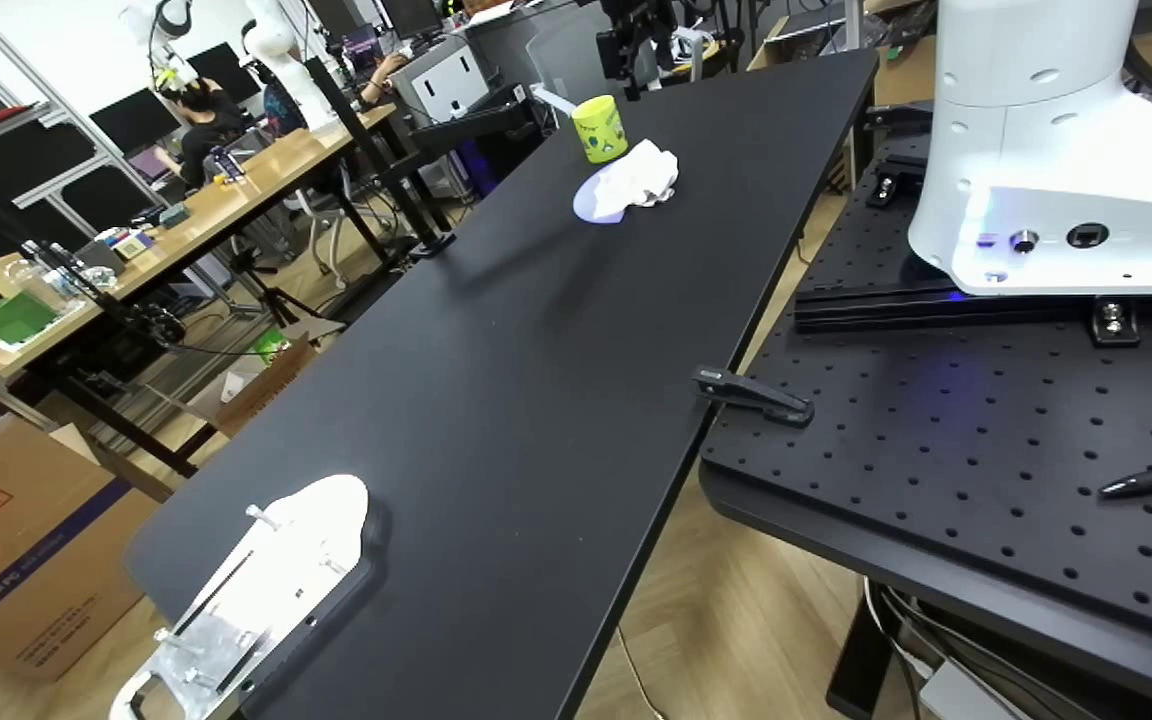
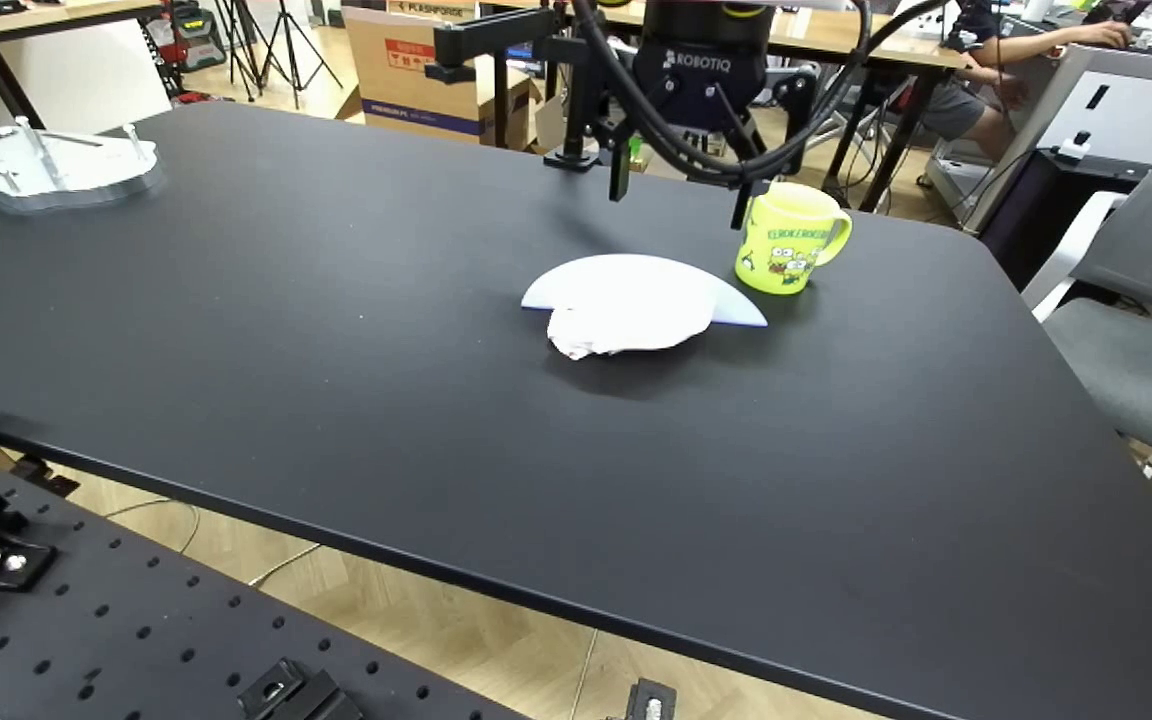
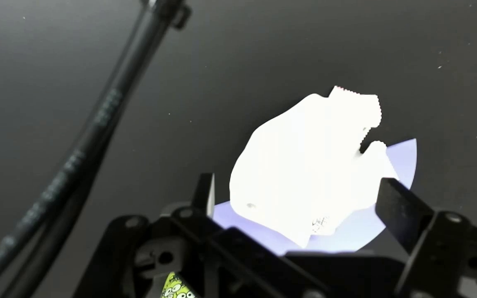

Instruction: Put the white cloth on the black stand

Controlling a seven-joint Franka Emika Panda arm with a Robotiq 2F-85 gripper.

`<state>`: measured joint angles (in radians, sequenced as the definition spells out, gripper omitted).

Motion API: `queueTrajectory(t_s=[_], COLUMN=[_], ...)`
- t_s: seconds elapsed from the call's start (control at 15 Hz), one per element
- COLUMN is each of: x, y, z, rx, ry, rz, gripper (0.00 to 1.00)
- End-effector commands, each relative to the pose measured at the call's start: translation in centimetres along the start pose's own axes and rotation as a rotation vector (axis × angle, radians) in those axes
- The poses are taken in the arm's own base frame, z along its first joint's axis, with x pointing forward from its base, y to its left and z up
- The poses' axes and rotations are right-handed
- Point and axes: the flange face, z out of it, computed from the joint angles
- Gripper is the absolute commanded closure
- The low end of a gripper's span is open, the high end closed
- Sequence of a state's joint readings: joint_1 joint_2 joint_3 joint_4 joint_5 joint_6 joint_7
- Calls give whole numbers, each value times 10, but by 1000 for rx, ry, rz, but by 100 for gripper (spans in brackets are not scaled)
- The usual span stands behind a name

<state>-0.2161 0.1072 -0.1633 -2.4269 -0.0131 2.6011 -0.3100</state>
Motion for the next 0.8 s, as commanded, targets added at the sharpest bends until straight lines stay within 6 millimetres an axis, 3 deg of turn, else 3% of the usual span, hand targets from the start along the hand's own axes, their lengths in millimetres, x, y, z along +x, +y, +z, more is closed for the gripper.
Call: queueTrajectory(t_s=[0.0,0.73], x=[5,33], y=[-1,7], z=[0,75], rx=[-23,-8], ry=[55,13], rz=[8,-23], gripper=[0,0])
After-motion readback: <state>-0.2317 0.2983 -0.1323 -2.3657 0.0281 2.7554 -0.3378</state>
